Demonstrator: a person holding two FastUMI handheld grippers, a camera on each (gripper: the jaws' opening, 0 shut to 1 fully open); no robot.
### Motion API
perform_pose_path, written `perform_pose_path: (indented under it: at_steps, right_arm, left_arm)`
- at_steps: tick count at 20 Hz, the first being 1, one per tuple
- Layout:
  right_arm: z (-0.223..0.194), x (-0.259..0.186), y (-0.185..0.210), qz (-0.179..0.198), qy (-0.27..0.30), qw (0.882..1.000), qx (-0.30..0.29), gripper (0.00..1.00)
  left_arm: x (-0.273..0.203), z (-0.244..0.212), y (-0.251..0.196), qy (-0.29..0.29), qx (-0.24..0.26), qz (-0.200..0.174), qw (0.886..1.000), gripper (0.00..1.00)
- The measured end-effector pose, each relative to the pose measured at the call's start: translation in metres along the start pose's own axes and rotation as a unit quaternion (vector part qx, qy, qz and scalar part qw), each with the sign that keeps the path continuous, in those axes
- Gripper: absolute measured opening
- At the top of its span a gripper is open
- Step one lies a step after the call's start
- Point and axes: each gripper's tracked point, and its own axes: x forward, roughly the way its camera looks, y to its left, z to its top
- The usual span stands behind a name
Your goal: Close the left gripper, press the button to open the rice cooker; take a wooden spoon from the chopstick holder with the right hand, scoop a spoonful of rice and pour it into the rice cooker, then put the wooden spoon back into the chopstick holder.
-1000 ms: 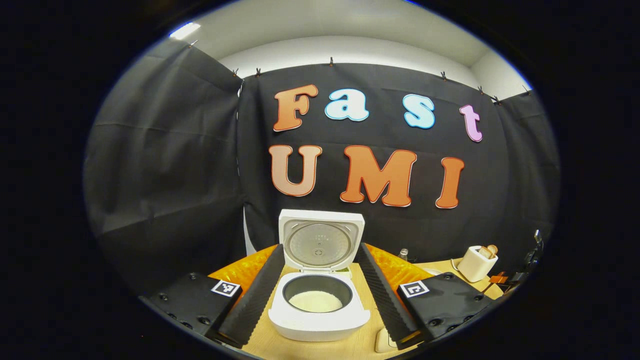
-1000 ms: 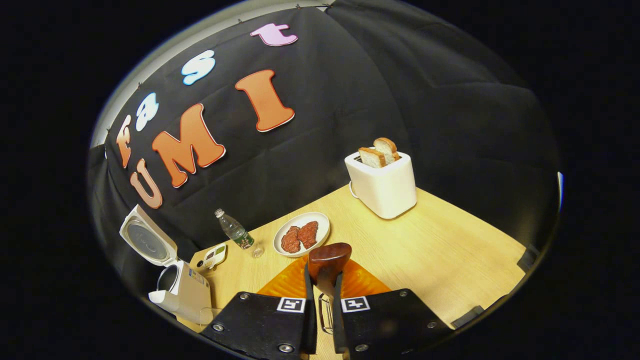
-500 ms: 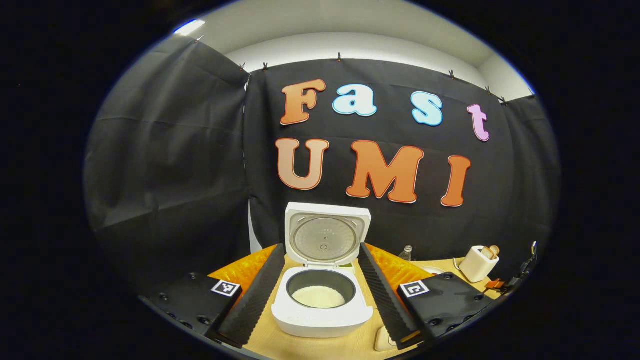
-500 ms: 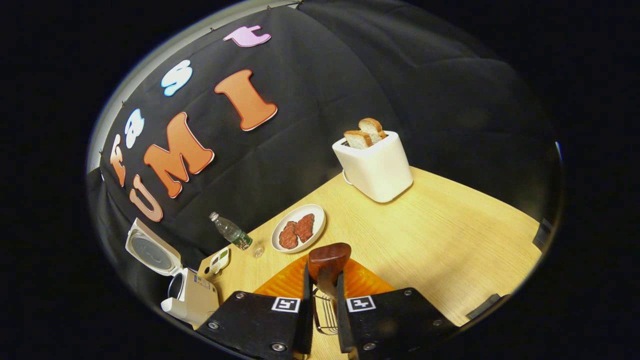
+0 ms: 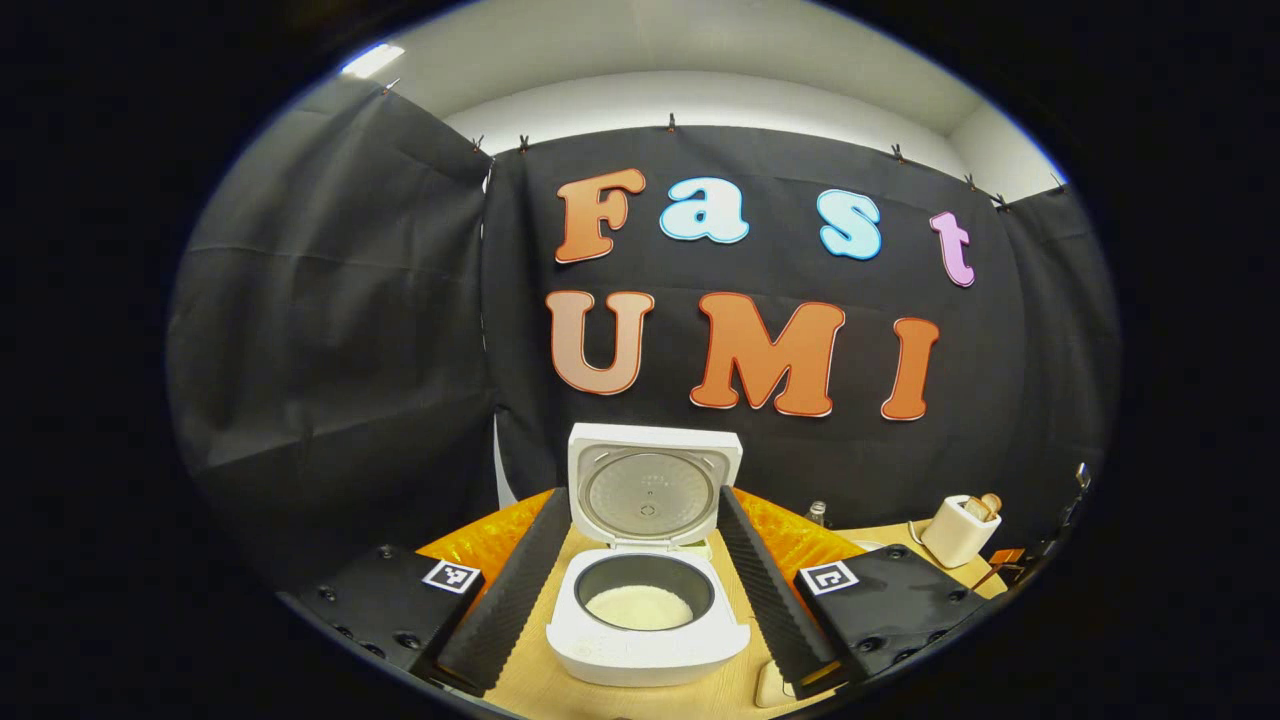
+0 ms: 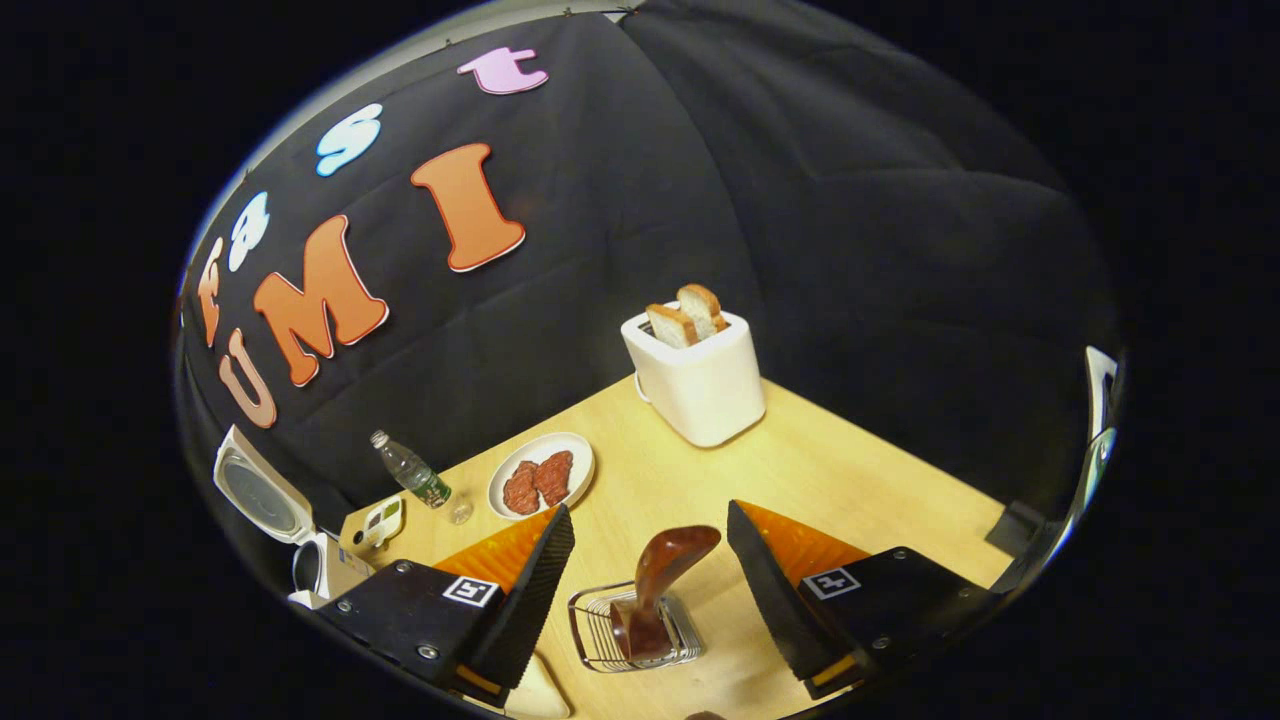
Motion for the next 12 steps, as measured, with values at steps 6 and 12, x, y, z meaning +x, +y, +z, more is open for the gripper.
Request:
perform_pose_path:
  at_steps: [6, 12]
  right_arm:
    - [0.046, -0.035, 0.034, 0.026, -0.033, 0.999, -0.025, 0.95]
    - [0.038, -0.061, 0.047, 0.030, -0.031, 0.997, -0.061, 0.95]
  left_arm:
    - [0.067, 0.044, 0.013, 0.001, -0.002, 0.007, 1.000, 1.00]
    - [0.159, 0.097, 0.007, -0.002, -0.011, -0.004, 1.000, 1.00]
